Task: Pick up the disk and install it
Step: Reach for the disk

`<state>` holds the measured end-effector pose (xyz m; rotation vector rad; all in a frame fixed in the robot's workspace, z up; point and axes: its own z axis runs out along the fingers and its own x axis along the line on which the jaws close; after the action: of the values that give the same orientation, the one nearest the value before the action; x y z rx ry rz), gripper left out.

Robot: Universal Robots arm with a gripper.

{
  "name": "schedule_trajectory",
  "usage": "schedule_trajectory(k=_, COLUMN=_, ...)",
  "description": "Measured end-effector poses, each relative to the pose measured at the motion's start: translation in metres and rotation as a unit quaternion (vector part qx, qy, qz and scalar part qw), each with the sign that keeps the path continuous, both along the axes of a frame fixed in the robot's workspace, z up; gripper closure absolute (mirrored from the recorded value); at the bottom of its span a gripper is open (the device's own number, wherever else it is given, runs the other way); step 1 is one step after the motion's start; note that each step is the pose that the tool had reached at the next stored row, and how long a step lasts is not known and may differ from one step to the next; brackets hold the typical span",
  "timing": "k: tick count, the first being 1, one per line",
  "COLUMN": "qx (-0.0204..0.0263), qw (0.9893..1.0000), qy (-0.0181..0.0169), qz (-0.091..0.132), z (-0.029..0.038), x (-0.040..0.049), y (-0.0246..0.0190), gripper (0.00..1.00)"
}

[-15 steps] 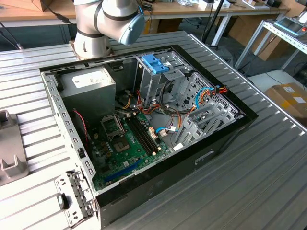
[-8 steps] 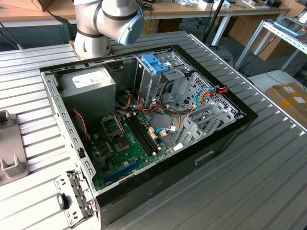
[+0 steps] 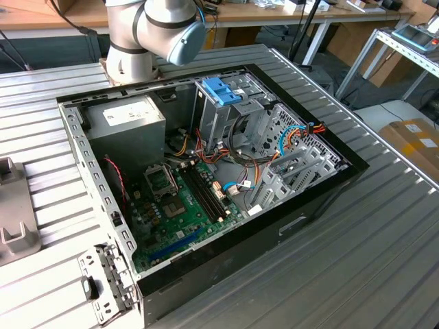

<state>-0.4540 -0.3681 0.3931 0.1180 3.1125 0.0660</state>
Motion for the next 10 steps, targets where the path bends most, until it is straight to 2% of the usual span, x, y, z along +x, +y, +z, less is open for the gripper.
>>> schedule_trajectory(k=6, qx=0.0000, qw=1.0000, qy=0.0000, qz=0.000, z=0.0000, x=-0.0002, y=0.0081, gripper=0.90)
schedule_trajectory(k=10, qx=0.0000, qw=1.0000, qy=0.0000, qz=0.000, z=-0.0001, x=-0.0003, y=0.0089, gripper=0.90)
